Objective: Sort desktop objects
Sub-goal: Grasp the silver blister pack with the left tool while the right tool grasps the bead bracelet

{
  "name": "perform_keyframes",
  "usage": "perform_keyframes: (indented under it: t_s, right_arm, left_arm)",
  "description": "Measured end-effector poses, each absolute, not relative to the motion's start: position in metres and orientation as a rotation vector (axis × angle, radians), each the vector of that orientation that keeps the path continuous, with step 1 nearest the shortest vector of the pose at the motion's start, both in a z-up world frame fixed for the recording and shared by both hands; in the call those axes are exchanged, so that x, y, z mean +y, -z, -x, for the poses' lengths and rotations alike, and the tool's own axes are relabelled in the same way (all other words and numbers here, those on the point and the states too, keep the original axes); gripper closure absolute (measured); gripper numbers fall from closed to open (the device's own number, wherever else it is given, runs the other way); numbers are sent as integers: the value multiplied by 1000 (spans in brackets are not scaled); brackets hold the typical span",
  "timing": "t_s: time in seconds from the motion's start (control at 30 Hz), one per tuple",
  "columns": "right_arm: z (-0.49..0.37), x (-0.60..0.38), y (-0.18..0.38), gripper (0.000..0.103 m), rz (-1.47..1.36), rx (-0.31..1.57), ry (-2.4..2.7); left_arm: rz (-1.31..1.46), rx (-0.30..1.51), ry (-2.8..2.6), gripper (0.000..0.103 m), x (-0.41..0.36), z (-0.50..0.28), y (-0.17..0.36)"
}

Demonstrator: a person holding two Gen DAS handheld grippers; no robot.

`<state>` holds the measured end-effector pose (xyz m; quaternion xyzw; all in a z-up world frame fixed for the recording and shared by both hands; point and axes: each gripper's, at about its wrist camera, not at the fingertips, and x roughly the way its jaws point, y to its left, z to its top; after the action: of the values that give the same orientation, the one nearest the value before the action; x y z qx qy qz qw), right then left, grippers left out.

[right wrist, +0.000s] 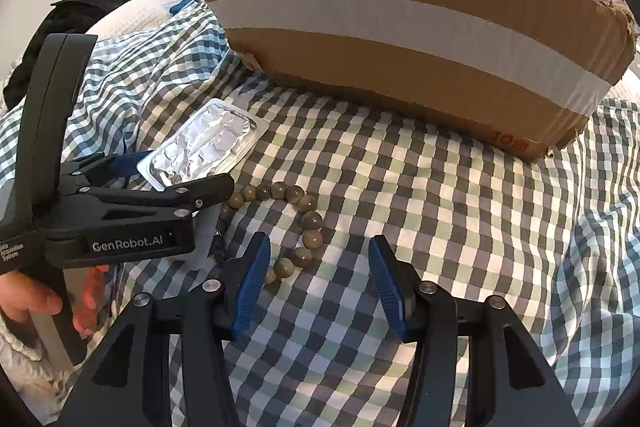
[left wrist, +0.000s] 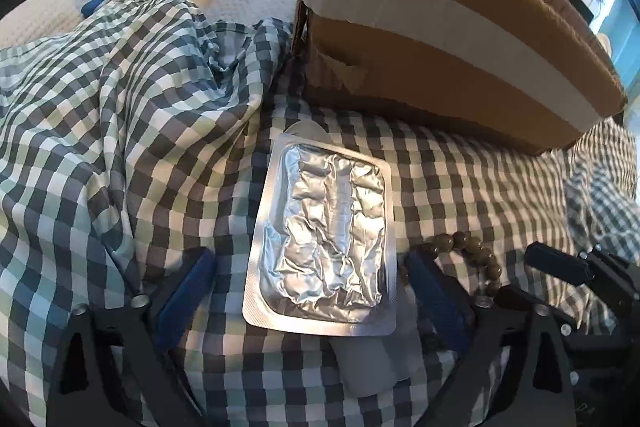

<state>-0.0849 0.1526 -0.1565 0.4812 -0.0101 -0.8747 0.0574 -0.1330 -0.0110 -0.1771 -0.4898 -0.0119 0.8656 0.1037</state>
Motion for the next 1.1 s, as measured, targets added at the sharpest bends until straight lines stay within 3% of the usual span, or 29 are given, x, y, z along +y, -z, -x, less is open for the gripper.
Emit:
perform_keyframes:
  t_s: [0.3, 0.73, 0.77, 0.8, 0.9, 1.1]
  right_arm:
    - [86, 152, 162, 52, -1479, -23, 2640]
    - [97, 144, 171, 52, -1495, 6, 2629]
    - [97, 143, 172, 57, -1495, 12, 2632]
    - [98, 143, 172, 69, -1497, 22, 2639]
    - [96, 138, 173, 84, -1504, 107, 2656]
    - [91, 144, 167, 92, -1482, 43, 2653]
  left_arm:
    - [1403, 8, -2537, 32, -4, 117, 164]
    - [1378, -85, -2553, 33, -22, 114, 149]
    - [1376, -89, -2556, 33, -23, 113, 148]
    - [1375, -93, -2565, 33, -24, 113, 147]
    - [1384, -117, -2568, 33, -26, 114, 148]
    - [1405, -132, -2570, 32, -29, 117, 150]
